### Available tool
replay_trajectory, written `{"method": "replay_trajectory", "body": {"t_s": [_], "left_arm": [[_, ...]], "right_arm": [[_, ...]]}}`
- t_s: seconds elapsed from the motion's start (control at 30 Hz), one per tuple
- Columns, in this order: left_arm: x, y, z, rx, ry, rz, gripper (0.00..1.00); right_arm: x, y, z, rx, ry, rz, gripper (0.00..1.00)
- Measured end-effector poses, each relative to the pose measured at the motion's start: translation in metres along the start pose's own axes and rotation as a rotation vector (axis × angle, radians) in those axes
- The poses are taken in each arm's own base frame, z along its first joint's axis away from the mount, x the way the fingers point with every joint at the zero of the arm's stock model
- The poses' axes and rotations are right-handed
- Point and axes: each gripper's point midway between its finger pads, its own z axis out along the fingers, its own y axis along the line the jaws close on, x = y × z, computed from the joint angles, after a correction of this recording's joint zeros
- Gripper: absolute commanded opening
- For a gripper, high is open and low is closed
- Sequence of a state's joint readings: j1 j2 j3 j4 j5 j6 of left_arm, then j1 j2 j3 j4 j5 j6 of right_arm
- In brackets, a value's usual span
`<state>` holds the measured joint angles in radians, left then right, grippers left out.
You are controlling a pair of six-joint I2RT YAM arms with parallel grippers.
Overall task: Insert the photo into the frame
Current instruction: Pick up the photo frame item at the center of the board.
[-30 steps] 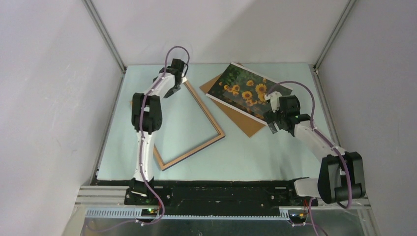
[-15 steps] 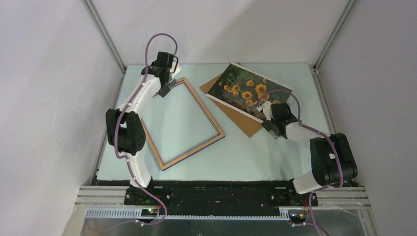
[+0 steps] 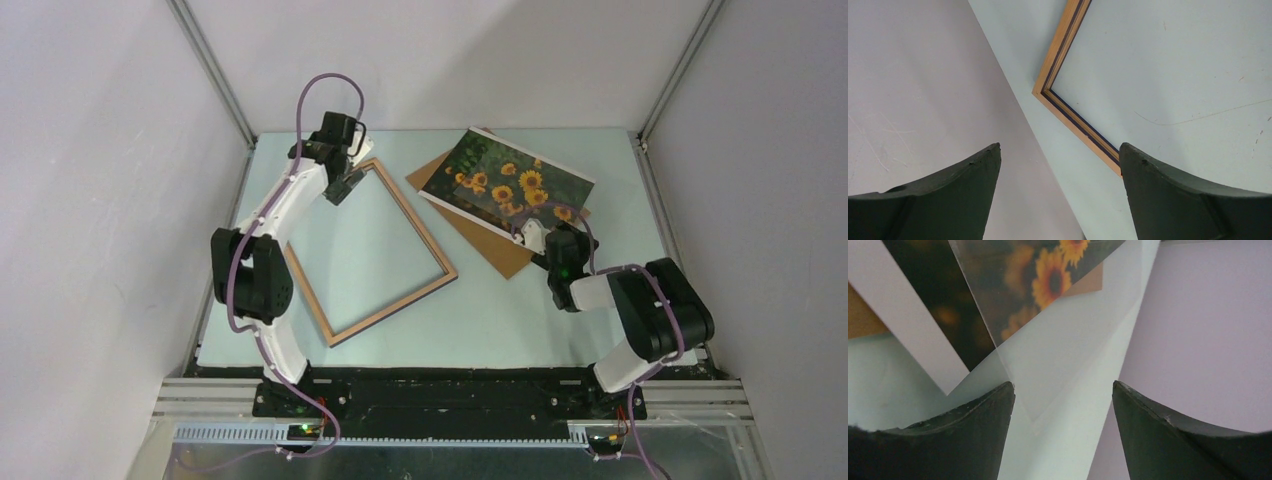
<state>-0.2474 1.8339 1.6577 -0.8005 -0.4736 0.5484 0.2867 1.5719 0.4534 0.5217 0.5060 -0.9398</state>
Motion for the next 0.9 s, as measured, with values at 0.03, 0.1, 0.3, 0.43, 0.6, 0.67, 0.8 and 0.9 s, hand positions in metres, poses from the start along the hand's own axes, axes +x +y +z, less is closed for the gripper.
{"method": "replay_trajectory", "body": {"t_s": [0.03,0.1,0.3,0.43,0.6,0.67,0.8,0.9], "left_arm": [[-0.001,0.0,-0.002,-0.002,-0.005,-0.001,0.92],[-0.003,0.001,-0.004,-0.005,-0.012,-0.001,0.92],[-0.004,-0.001,-0.005,-0.007,-0.015,0.004,0.92],[-0.005,-0.002,-0.007,-0.013,-0.014,0.009,0.92],[-0.008,-0.004,-0.009,-0.015,-0.018,0.017,0.92],[-0.009,-0.005,-0.009,-0.014,-0.019,0.019,0.92],[-0.01,-0.007,-0.009,-0.013,-0.021,0.021,0.92],[-0.01,-0.007,-0.009,-0.011,-0.022,0.014,0.92]], "right_arm": [[0.001,-0.001,0.001,0.016,-0.003,-0.013,0.77],[0.002,-0.003,0.005,0.057,-0.008,-0.04,0.76],[0.003,-0.006,0.012,0.162,-0.026,-0.117,0.72],[0.001,-0.007,0.016,0.211,-0.039,-0.173,0.65],[-0.001,-0.004,0.023,0.25,-0.053,-0.26,0.5],[-0.002,-0.003,0.025,0.259,-0.054,-0.289,0.46],[0.0,-0.002,0.031,0.25,-0.053,-0.315,0.33],[0.003,0.002,0.034,0.209,-0.049,-0.308,0.2]]}}
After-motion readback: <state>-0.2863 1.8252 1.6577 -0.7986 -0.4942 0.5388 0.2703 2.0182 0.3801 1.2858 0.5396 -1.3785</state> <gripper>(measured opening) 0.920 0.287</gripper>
